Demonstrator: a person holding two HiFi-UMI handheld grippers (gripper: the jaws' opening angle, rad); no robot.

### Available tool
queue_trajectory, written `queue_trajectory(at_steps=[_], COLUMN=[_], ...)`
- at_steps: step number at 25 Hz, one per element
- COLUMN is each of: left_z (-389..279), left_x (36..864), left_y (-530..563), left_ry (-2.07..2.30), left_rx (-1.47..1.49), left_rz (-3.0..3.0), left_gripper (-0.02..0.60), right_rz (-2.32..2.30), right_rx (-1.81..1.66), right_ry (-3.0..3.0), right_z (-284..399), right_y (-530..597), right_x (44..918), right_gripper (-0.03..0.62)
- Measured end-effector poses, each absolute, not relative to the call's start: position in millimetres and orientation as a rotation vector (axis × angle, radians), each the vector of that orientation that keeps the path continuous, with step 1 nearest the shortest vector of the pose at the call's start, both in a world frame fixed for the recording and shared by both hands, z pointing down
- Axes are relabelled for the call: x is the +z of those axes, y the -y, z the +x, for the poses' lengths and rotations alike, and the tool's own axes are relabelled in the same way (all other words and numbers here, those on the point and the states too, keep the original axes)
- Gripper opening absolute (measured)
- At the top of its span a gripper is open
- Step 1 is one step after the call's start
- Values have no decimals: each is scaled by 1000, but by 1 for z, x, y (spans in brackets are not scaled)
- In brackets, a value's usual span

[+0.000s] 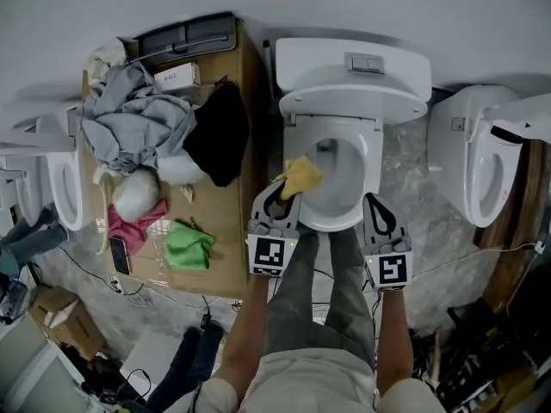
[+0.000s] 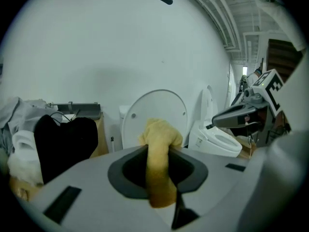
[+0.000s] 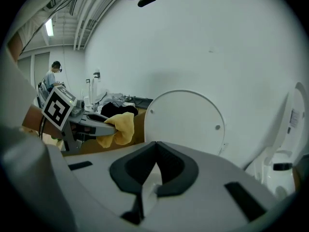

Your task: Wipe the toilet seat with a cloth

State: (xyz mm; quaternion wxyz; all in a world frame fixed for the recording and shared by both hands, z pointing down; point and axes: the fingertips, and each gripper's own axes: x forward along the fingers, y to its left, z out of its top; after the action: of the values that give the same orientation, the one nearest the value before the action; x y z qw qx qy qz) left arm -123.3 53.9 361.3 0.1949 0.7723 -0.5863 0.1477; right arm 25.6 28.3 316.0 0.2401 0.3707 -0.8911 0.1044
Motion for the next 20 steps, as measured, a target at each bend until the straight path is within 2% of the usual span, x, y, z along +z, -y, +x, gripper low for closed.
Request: queue_trajectory(at_steps=[20], left_z=[-112], left_x=[531], left_y=[-14], left_ry=[1680], left_rx=[555], left_rz=[1978], left_gripper=[98], right_rz=[903], right_rx=[419], right_ry=[2419], right_z=[50], right_y=[-5], right_x=[480], right_gripper=[8])
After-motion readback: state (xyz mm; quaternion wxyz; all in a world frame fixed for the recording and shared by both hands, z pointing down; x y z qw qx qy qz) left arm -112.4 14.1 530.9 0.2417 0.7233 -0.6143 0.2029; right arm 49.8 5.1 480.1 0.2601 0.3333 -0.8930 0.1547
